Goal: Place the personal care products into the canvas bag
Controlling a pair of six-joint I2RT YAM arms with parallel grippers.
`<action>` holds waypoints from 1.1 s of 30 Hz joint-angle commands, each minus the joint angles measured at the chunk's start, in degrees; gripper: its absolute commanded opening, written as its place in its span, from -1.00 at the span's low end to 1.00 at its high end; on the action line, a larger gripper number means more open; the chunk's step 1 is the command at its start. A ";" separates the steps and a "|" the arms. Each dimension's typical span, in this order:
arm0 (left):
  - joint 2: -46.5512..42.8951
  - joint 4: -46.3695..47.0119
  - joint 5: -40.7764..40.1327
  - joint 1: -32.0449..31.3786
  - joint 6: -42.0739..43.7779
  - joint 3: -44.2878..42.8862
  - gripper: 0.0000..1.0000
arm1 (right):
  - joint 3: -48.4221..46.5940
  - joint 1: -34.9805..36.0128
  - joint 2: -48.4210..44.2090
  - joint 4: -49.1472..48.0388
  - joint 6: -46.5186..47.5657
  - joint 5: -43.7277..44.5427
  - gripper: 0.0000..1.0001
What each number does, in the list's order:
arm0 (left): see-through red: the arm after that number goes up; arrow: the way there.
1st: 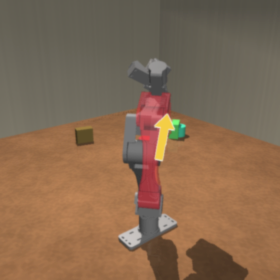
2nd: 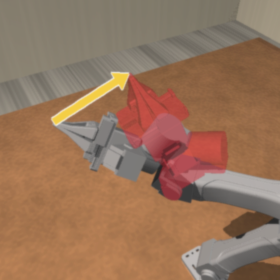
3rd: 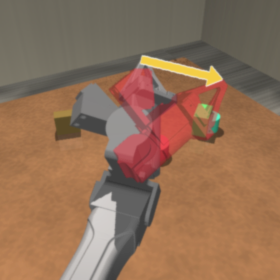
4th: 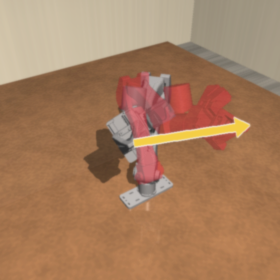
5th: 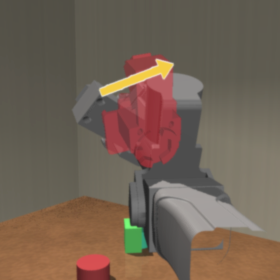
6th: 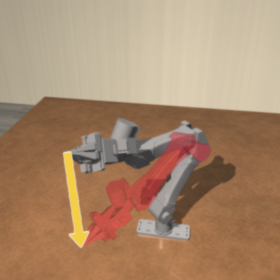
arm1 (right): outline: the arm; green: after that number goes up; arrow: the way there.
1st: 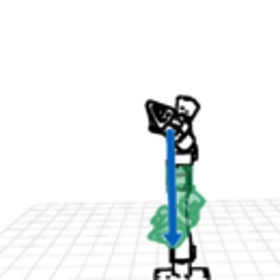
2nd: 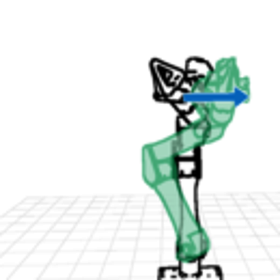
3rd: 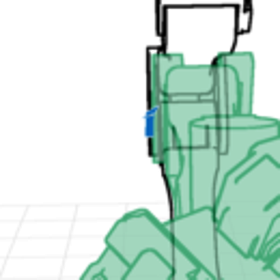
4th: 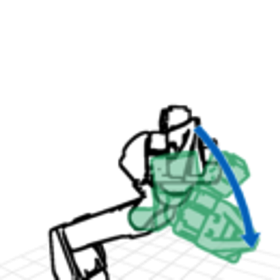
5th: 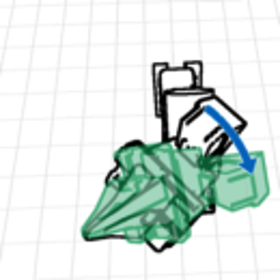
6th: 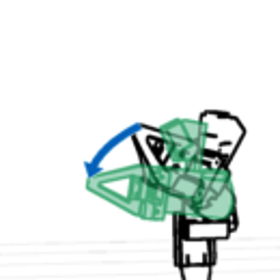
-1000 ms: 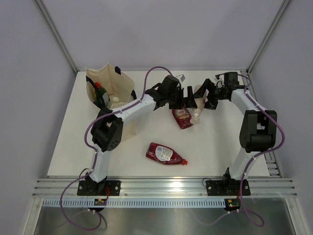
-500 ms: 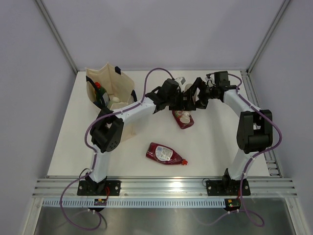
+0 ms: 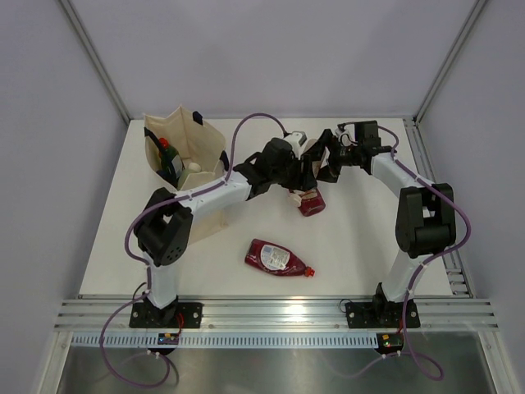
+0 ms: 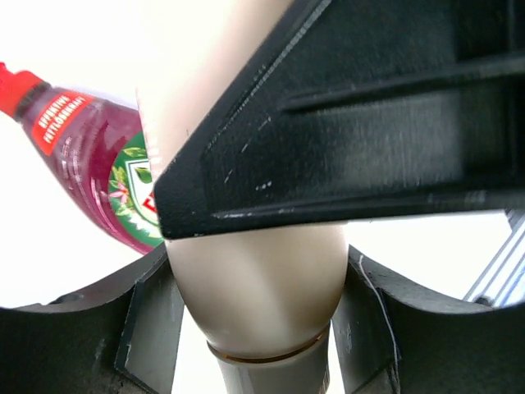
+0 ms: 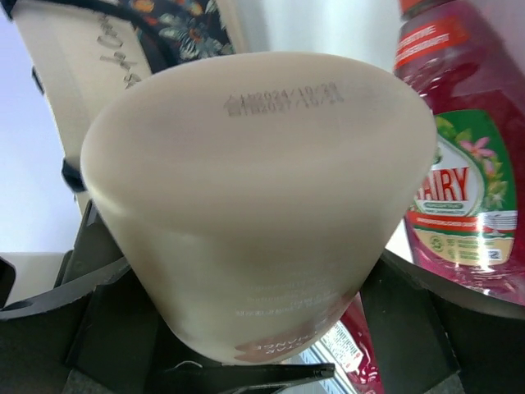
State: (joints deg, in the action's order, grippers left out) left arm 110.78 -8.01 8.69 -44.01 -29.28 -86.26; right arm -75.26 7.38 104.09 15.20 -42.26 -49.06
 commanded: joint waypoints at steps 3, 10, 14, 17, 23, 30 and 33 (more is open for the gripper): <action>-8.12 10.12 7.91 1.38 7.56 5.21 -1.00 | -5.06 0.89 -5.04 -1.23 7.27 -16.33 0.86; -12.61 12.49 16.00 2.70 5.55 8.91 -1.00 | -6.03 0.89 -4.87 -2.81 9.39 -16.68 0.99; -13.75 12.94 19.16 3.31 4.41 9.01 -1.00 | -6.82 0.80 -5.39 -1.50 11.49 -15.98 0.99; -14.36 10.66 20.14 3.75 5.36 8.22 -1.00 | -8.40 0.01 -5.66 -0.88 12.55 -15.72 0.99; -15.33 4.86 21.54 4.11 8.35 7.33 -1.00 | -11.74 -2.80 -4.43 -2.19 10.36 -15.81 0.99; -16.12 1.77 21.90 4.28 10.29 6.98 -1.00 | -11.93 -3.16 -4.51 -4.03 7.91 -13.79 0.99; -15.95 1.86 22.34 4.37 9.94 7.16 -1.00 | -11.05 -3.25 -4.69 -5.97 6.58 -13.43 0.99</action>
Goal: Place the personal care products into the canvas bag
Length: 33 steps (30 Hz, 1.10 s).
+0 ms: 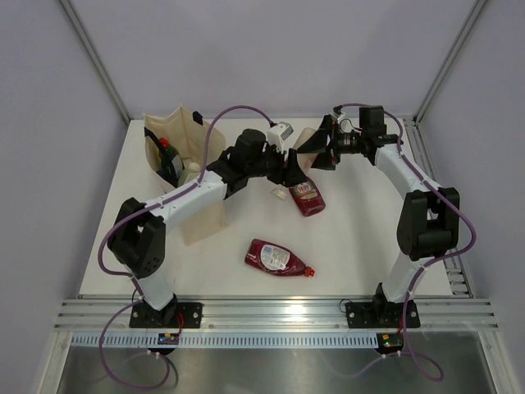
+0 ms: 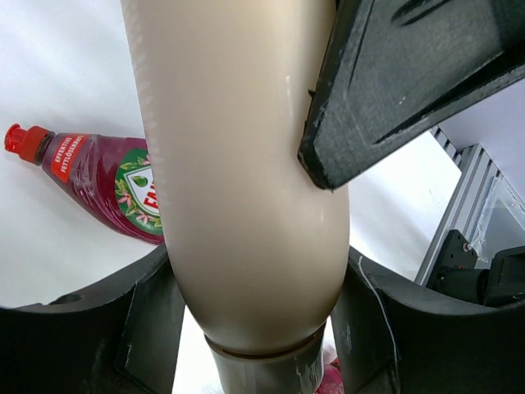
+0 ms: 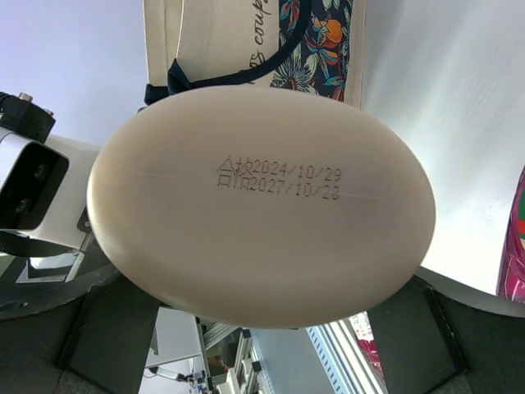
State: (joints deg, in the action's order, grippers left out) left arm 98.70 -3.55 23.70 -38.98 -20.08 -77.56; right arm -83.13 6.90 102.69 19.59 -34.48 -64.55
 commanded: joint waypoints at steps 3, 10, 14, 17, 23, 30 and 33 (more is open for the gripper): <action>-3.95 -2.25 7.93 -0.39 -0.14 -1.28 -1.00 | -3.53 -2.94 -3.03 -10.45 -1.73 1.98 0.99; -5.27 -1.55 9.16 0.40 -1.02 -0.49 -1.00 | -4.75 -4.87 -2.50 -10.98 -2.17 1.54 0.99; -6.23 -0.67 9.60 0.84 -2.33 0.13 -1.00 | -4.93 -5.75 -2.24 -10.98 -1.65 0.57 0.99; -6.67 -0.14 10.22 1.01 -3.65 -0.57 -1.00 | -4.76 -6.02 -2.23 -10.89 -1.03 -0.48 0.99; -7.20 -0.93 11.19 1.28 -3.83 -1.98 -1.00 | -5.02 -6.46 -2.50 -11.24 -0.24 -1.63 0.99; -8.78 -0.58 13.30 1.72 -6.55 -3.56 -1.00 | -5.11 -8.91 -2.94 -11.59 -1.64 -2.77 0.99; -10.10 -0.41 13.39 1.98 -7.17 -4.09 -1.00 | -4.93 -9.27 -4.34 -12.65 -2.44 -3.03 0.99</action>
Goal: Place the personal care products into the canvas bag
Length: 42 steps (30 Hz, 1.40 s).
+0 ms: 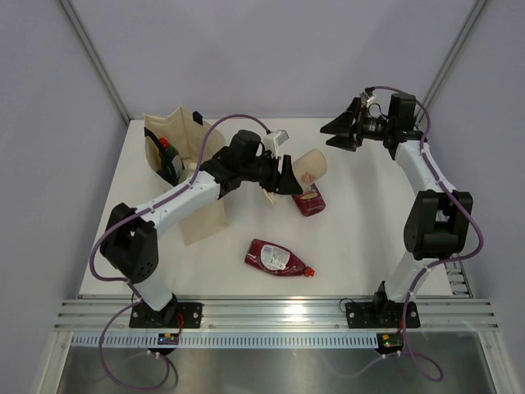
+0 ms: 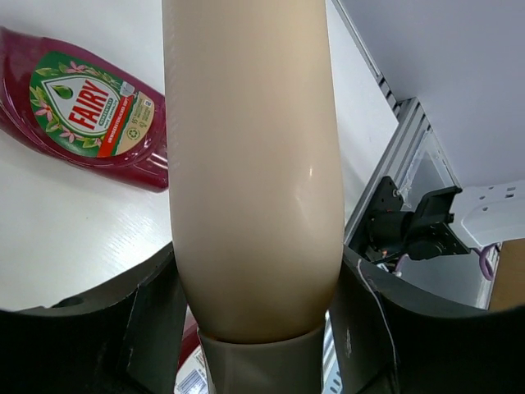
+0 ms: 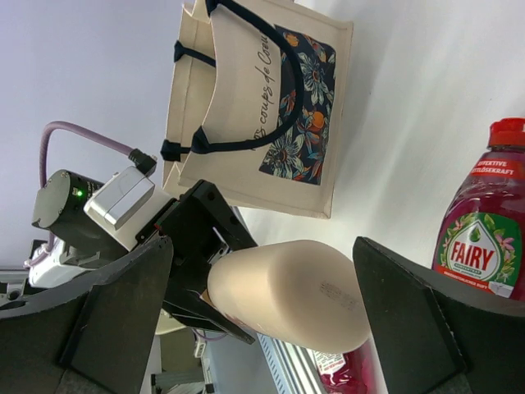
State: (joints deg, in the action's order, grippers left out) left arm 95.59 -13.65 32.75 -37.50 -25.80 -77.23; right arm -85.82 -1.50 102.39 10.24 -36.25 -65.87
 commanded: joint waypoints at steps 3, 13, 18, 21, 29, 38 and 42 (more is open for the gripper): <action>-7.70 11.00 5.65 1.37 -4.07 -4.33 -1.00 | -2.25 -0.96 -4.39 -2.77 -0.93 -2.51 0.99; -16.56 8.12 4.96 8.48 -11.10 -8.63 -1.00 | -1.11 -2.98 -5.88 2.15 4.33 -2.51 0.99; -22.28 -1.61 -1.09 19.20 -9.10 -10.66 -1.00 | 0.13 -2.99 -5.45 5.14 6.89 -1.81 0.99; -24.57 -8.29 -5.40 26.49 -6.99 -10.40 -1.00 | 0.22 -2.99 -5.09 6.81 8.56 -1.20 0.99; -22.74 -19.65 -14.11 35.30 0.40 -8.03 -1.00 | -2.86 -2.99 -4.30 16.98 18.22 1.17 0.99; -17.20 -14.21 -21.66 35.65 -0.74 -2.48 -1.00 | -9.11 5.43 -8.60 32.13 52.23 22.86 0.99; -15.26 -14.74 -24.93 35.65 0.75 -1.61 -1.00 | 3.00 7.39 -13.70 14.86 51.49 27.72 0.99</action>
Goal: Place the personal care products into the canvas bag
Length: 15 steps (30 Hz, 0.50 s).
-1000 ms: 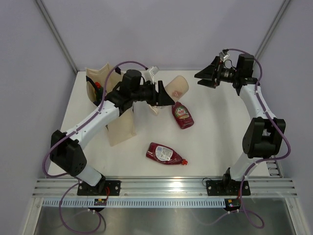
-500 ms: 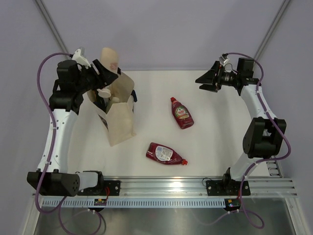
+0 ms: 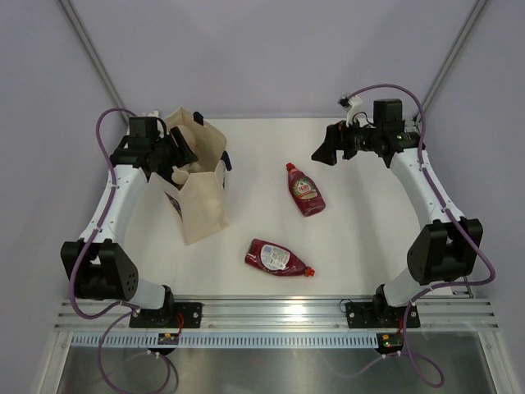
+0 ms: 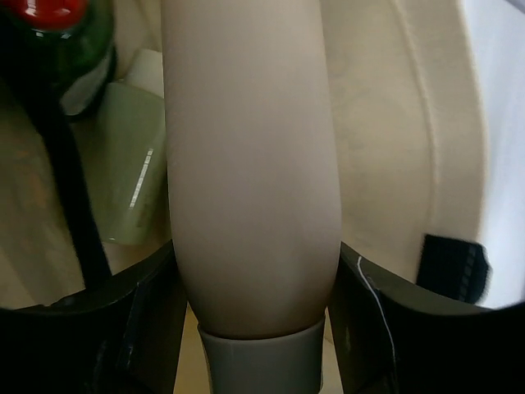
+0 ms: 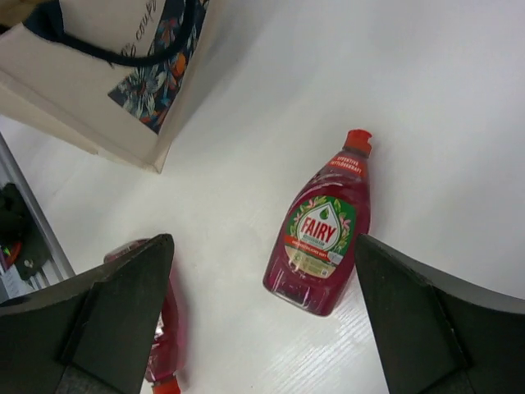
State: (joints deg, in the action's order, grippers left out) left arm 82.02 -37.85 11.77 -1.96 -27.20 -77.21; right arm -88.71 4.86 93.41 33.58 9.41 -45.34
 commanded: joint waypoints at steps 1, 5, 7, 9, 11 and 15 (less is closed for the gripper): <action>-1.34 9.89 -4.12 0.20 2.24 -0.58 -1.00 | 7.13 0.94 -3.16 -10.62 4.32 8.68 0.99; 0.06 10.69 -5.00 0.29 2.94 -0.22 -0.91 | -2.50 1.90 8.79 2.01 6.51 -1.67 0.99; 0.86 10.60 -6.05 0.29 3.47 -0.40 -0.82 | -1.30 3.74 9.95 -2.44 3.17 3.46 0.99; 2.00 10.34 -6.76 0.29 4.08 -0.22 -0.52 | -0.06 5.59 10.48 -4.66 0.63 10.06 0.99; 2.36 10.16 -6.94 0.29 4.35 1.00 -0.15 | -3.11 8.84 13.55 -2.83 0.17 20.97 0.99; -1.59 12.00 -6.85 0.29 6.19 3.38 0.96 | -4.20 14.11 17.77 -1.24 -3.07 39.14 0.99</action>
State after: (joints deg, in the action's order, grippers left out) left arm 85.12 -33.69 5.96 -1.80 -23.22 -73.95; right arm -89.93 15.16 110.24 32.38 9.15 -23.62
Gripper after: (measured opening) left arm 0.913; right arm 0.994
